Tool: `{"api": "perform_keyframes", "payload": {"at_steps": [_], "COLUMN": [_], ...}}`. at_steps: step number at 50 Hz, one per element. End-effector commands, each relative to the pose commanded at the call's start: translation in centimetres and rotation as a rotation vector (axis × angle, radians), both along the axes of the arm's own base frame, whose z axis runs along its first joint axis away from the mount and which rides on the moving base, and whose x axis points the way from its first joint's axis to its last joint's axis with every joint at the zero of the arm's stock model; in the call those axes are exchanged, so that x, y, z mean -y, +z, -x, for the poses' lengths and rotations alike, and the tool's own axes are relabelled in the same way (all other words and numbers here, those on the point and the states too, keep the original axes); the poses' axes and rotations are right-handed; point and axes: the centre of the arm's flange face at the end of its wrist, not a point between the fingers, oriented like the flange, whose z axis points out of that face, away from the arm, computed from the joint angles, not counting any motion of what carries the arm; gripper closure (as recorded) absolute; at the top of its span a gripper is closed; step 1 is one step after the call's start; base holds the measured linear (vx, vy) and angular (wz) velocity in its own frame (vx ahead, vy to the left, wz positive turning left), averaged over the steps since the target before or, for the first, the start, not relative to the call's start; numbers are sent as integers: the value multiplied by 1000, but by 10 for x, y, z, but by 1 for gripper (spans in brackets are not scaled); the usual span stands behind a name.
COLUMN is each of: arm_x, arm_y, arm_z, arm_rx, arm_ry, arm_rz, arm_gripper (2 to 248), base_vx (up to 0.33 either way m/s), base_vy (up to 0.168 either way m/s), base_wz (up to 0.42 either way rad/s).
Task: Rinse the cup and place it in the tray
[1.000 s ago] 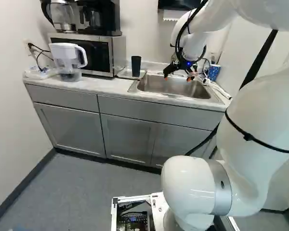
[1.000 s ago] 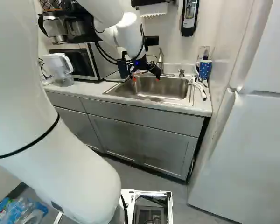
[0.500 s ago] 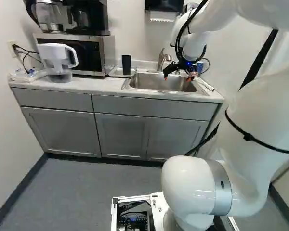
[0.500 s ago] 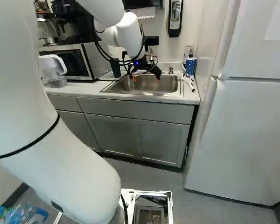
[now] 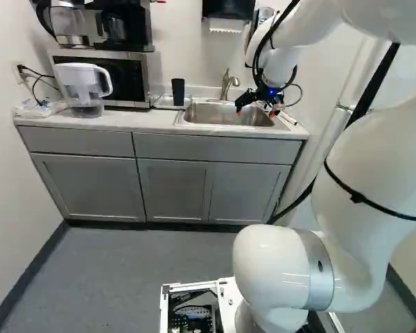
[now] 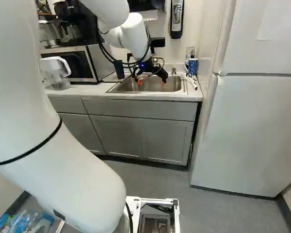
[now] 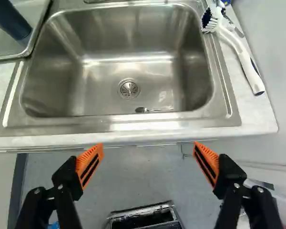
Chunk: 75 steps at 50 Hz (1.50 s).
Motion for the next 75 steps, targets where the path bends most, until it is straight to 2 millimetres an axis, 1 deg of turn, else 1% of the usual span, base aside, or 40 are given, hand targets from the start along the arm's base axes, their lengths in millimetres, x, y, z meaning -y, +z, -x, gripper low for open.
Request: {"api": "perform_keyframes", "payload": {"at_steps": [26, 49, 62, 75], "arm_x": [0, 0, -2, -6], "arm_y": [0, -1, -5, -13], "arm_z": [0, 0, 1, 4], "arm_rx": [0, 1, 10, 27], "arm_ry": [0, 0, 2, 5], "arm_rz": [0, 0, 3, 8], "arm_gripper": [3, 3, 3, 3], "base_vx": [-115, -5, 0, 0], "base_vy": [53, 2, 0, 0], "base_wz": [-2, 2, 0, 0]}}
